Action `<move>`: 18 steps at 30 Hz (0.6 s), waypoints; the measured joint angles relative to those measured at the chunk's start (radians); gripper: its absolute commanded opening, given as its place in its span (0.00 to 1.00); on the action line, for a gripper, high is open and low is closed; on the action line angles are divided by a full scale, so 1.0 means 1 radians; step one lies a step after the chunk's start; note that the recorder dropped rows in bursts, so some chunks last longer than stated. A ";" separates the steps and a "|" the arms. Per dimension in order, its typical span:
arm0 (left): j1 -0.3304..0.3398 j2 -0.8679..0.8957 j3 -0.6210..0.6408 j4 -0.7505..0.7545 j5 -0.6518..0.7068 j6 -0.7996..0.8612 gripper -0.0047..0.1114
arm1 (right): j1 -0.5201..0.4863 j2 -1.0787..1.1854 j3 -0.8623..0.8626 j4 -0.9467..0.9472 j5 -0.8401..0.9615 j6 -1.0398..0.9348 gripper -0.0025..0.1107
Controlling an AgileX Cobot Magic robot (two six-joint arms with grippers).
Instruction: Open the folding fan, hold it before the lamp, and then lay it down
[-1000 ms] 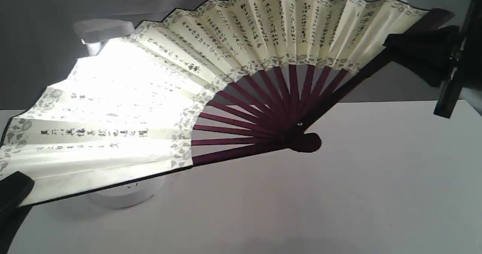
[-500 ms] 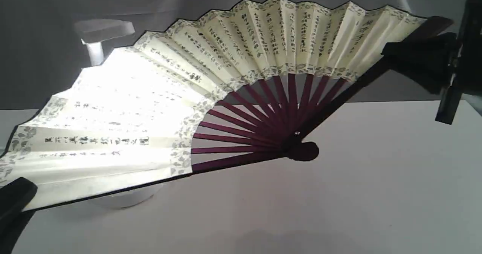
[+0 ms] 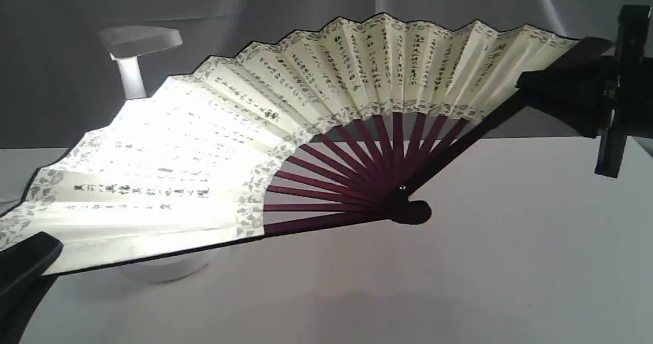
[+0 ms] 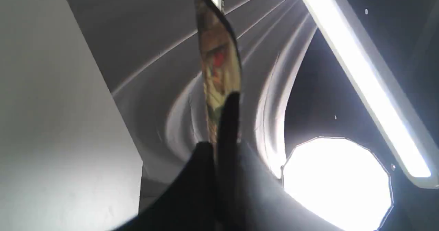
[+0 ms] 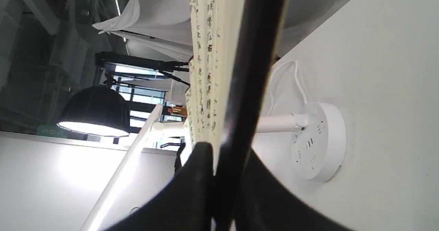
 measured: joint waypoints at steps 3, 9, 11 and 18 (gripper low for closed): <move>0.000 0.002 0.000 0.005 0.015 0.000 0.04 | 0.000 0.000 0.000 -0.014 -0.007 0.008 0.02; 0.000 0.100 -0.002 0.007 -0.039 -0.005 0.04 | 0.000 0.000 0.000 -0.025 -0.045 0.010 0.02; 0.000 0.161 -0.004 0.007 -0.092 -0.015 0.04 | 0.000 0.000 0.000 -0.025 -0.060 0.010 0.02; 0.000 0.329 -0.070 0.040 -0.147 -0.026 0.04 | -0.009 0.052 0.000 -0.025 -0.115 0.010 0.02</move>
